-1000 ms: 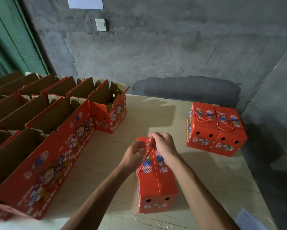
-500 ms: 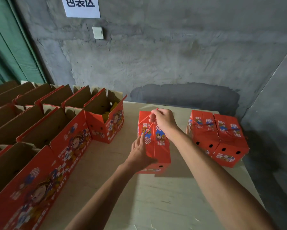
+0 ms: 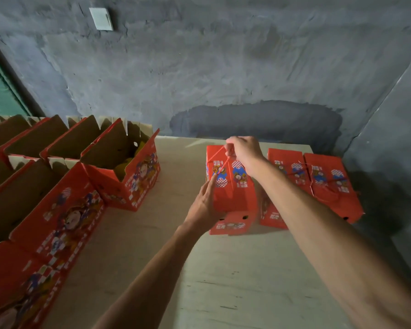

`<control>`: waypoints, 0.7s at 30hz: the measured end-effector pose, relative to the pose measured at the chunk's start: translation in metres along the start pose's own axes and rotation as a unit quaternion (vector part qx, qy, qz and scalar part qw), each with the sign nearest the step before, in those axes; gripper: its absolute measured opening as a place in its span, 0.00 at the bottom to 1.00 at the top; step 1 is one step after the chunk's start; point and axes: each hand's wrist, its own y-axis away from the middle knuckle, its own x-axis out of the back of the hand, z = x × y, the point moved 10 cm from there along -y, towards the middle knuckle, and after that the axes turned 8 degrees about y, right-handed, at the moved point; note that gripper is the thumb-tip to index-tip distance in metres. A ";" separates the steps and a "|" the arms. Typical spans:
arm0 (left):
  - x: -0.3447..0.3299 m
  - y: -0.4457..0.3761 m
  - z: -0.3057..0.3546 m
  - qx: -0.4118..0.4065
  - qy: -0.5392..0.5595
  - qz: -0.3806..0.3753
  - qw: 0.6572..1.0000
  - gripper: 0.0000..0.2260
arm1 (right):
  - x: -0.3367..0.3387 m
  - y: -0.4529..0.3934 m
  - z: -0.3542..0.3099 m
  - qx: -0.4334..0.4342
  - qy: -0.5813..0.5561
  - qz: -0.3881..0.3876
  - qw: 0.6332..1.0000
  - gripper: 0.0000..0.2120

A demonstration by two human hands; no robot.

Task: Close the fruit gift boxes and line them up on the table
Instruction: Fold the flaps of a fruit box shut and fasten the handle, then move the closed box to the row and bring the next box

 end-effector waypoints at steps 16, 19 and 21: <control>-0.081 -0.115 0.000 0.035 -0.046 -0.039 0.998 0.42 | 0.081 -0.105 0.081 -0.042 -0.010 0.078 0.996 0.11; -0.084 -0.117 -0.005 0.043 -0.016 -0.029 0.999 0.36 | 0.087 -0.107 0.080 -0.034 0.012 0.070 0.997 0.08; -0.086 -0.117 -0.010 0.046 -0.006 -0.029 0.998 0.36 | 0.087 -0.106 0.076 -0.023 0.020 0.078 0.997 0.09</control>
